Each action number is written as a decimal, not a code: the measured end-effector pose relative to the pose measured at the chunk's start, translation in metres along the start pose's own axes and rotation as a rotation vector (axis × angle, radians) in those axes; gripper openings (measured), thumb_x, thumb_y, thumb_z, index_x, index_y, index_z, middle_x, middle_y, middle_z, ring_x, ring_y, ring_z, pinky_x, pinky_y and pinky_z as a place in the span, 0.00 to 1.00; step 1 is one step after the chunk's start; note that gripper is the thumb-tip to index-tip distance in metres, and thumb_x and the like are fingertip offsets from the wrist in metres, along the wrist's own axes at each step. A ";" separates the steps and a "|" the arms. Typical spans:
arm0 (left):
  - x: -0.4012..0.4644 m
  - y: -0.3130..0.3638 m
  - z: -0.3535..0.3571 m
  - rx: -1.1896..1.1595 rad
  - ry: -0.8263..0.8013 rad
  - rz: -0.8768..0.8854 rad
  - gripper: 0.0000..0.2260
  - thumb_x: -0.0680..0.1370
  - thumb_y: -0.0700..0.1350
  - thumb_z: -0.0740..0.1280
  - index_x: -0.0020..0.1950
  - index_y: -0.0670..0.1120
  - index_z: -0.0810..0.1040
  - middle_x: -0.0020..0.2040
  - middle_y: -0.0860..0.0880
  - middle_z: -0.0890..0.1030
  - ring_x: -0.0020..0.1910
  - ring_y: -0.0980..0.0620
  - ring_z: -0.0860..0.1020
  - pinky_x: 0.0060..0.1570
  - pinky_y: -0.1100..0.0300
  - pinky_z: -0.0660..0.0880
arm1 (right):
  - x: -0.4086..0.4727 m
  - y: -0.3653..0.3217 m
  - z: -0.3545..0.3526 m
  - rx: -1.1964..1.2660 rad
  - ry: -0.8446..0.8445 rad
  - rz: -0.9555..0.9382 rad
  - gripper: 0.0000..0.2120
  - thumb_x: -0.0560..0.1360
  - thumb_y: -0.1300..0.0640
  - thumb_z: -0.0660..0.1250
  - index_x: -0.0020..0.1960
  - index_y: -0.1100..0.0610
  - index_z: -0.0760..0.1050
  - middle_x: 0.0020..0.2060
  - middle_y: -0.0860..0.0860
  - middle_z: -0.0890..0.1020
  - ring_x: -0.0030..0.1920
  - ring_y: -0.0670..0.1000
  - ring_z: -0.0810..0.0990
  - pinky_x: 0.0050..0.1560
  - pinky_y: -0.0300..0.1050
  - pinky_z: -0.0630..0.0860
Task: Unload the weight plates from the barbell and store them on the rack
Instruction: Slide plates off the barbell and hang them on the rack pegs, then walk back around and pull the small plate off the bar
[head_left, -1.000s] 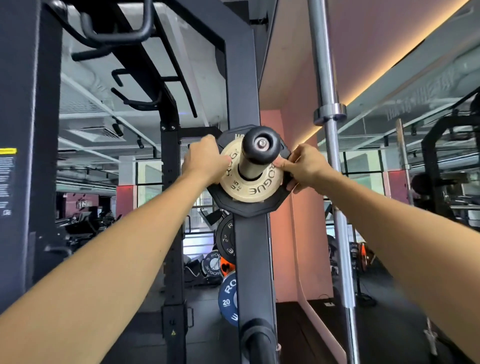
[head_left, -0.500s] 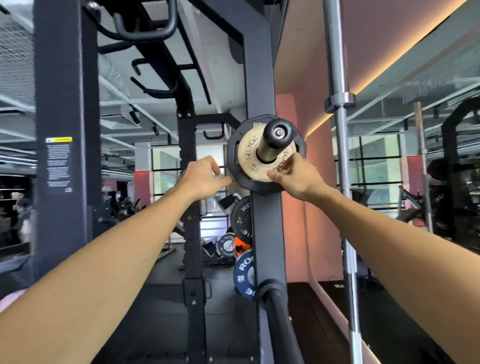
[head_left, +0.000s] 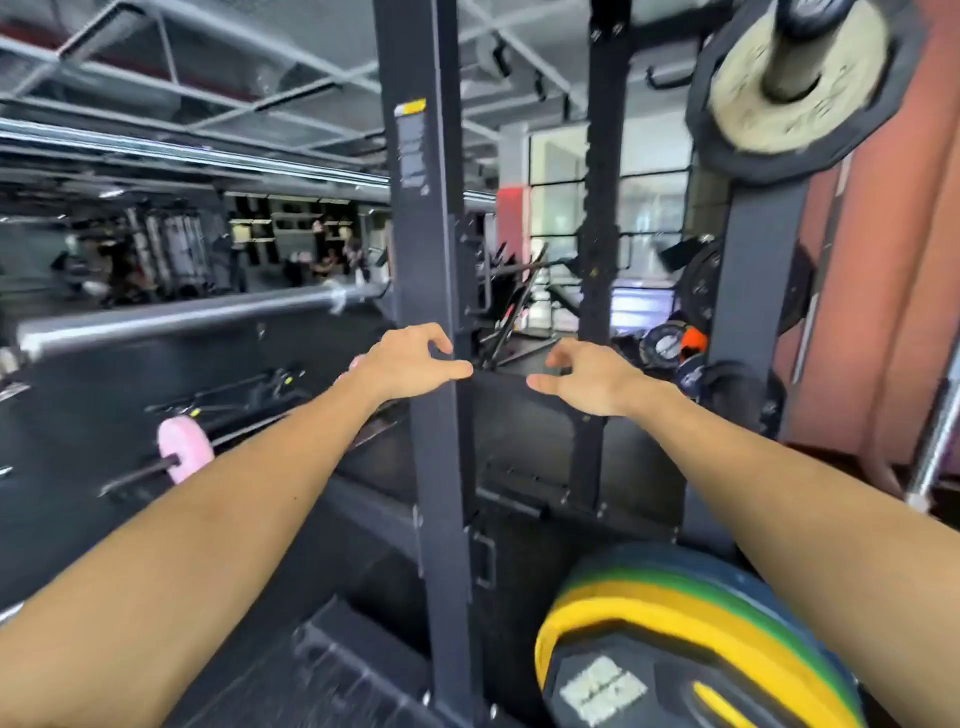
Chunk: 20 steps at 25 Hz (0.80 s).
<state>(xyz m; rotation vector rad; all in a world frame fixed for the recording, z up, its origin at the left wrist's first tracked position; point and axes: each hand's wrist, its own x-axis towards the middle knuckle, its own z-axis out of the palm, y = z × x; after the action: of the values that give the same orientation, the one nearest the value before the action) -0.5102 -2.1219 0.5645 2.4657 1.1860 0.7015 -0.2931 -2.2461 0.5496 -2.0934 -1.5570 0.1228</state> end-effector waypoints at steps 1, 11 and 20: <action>-0.018 -0.019 0.006 -0.004 -0.012 -0.040 0.18 0.62 0.68 0.67 0.46 0.61 0.74 0.48 0.55 0.80 0.53 0.53 0.77 0.56 0.54 0.72 | -0.007 -0.004 0.021 0.007 -0.051 -0.004 0.24 0.73 0.36 0.64 0.61 0.50 0.70 0.63 0.49 0.75 0.63 0.54 0.73 0.64 0.53 0.70; -0.213 -0.184 0.083 -0.041 -0.185 -0.489 0.19 0.62 0.68 0.69 0.48 0.62 0.75 0.44 0.57 0.75 0.48 0.54 0.76 0.48 0.58 0.72 | -0.083 -0.031 0.236 0.078 -0.485 -0.032 0.27 0.69 0.34 0.64 0.64 0.43 0.69 0.66 0.49 0.74 0.65 0.54 0.72 0.67 0.54 0.68; -0.419 -0.270 0.195 -0.184 -0.412 -0.808 0.19 0.71 0.62 0.71 0.57 0.54 0.77 0.52 0.53 0.77 0.49 0.52 0.77 0.44 0.59 0.71 | -0.228 -0.008 0.401 0.062 -0.948 0.041 0.28 0.73 0.37 0.63 0.68 0.49 0.67 0.67 0.51 0.73 0.65 0.54 0.73 0.63 0.52 0.70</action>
<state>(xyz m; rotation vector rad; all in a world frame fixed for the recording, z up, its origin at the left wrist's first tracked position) -0.7986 -2.3035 0.1519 1.6335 1.6569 0.0592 -0.5249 -2.3110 0.1565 -2.1168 -1.9397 1.3124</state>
